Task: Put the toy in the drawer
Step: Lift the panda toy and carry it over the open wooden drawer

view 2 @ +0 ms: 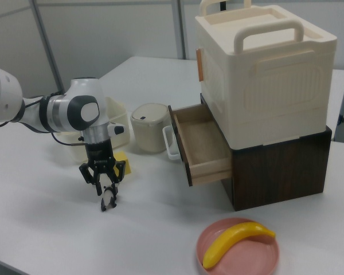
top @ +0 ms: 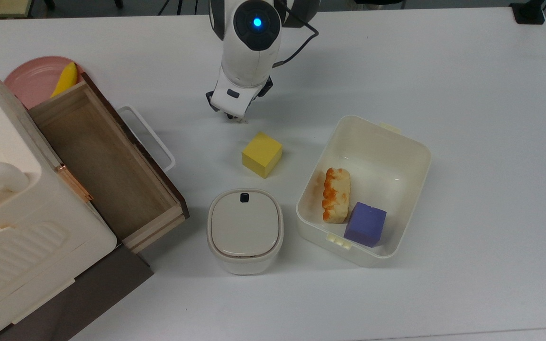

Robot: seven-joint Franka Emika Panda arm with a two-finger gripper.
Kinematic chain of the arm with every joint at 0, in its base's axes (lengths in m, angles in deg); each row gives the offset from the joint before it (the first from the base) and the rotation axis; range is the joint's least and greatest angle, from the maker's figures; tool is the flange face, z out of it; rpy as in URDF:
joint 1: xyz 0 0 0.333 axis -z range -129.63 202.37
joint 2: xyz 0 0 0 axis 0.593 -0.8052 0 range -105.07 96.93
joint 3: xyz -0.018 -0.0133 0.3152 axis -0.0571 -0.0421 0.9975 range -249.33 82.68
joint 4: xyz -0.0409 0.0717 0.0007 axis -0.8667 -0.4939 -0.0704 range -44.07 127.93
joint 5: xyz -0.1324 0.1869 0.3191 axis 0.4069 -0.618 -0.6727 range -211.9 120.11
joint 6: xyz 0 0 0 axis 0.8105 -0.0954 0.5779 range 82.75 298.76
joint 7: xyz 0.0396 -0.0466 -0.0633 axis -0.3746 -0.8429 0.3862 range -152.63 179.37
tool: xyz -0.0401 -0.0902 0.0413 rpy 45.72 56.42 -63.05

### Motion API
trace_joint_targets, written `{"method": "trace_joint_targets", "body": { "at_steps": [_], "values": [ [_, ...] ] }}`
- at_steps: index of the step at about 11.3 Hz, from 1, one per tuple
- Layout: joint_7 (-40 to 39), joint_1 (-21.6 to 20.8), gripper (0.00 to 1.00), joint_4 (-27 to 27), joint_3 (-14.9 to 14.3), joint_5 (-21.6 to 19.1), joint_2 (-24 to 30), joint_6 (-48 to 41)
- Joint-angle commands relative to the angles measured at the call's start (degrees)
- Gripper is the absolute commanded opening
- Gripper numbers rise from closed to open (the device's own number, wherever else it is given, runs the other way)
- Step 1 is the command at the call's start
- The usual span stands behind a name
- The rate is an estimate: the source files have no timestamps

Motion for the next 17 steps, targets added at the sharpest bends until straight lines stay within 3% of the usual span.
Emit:
{"method": "trace_joint_targets", "body": {
  "at_steps": [1,3,5,6,7,9,13,17],
  "values": [
    [-1.1,-0.9,0.31,1.6,-0.4,1.1,1.1,1.8],
    [-3.1,-0.9,0.07,0.4,-0.4,0.9,2.6,0.7],
    [-6.1,-0.1,0.05,-6.0,-0.9,-2.1,5.0,-6.0],
    [-8.7,0.3,0.05,-11.7,-1.9,-6.8,5.2,-9.9],
    [-10.4,1.0,0.05,-16.8,-4.2,-10.5,5.1,-11.8],
    [-12.2,1.1,0.05,-22.8,-7.8,-12.4,5.1,-11.4],
    [-19.3,2.1,0.05,-24.4,-13.7,-9.7,4.6,5.9],
    [-19.8,4.0,0.06,-23.4,-15.3,-4.3,0.6,16.9]
  ]
}}
